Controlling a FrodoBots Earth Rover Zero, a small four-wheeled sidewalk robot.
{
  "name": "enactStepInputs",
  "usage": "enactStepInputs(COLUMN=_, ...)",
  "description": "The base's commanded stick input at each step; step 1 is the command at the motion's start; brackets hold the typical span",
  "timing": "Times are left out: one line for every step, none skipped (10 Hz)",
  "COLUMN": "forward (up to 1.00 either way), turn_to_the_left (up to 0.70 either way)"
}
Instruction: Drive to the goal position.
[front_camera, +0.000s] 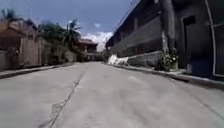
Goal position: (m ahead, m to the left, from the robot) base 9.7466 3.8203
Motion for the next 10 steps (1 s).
enactStepInputs(forward=1.00, turn_to_the_left=0.13)
enactStepInputs(forward=1.00, turn_to_the_left=0.13)
enactStepInputs(forward=1.00, turn_to_the_left=0.13)
enactStepInputs(forward=1.00, turn_to_the_left=0.02)
enactStepInputs(forward=1.00, turn_to_the_left=-0.19)
enactStepInputs(forward=1.00, turn_to_the_left=-0.27)
enactStepInputs(forward=1.00, turn_to_the_left=-0.27)
enactStepInputs(forward=1.00, turn_to_the_left=-0.27)
enactStepInputs(forward=1.00, turn_to_the_left=-0.27)
enactStepInputs(forward=1.00, turn_to_the_left=-0.27)
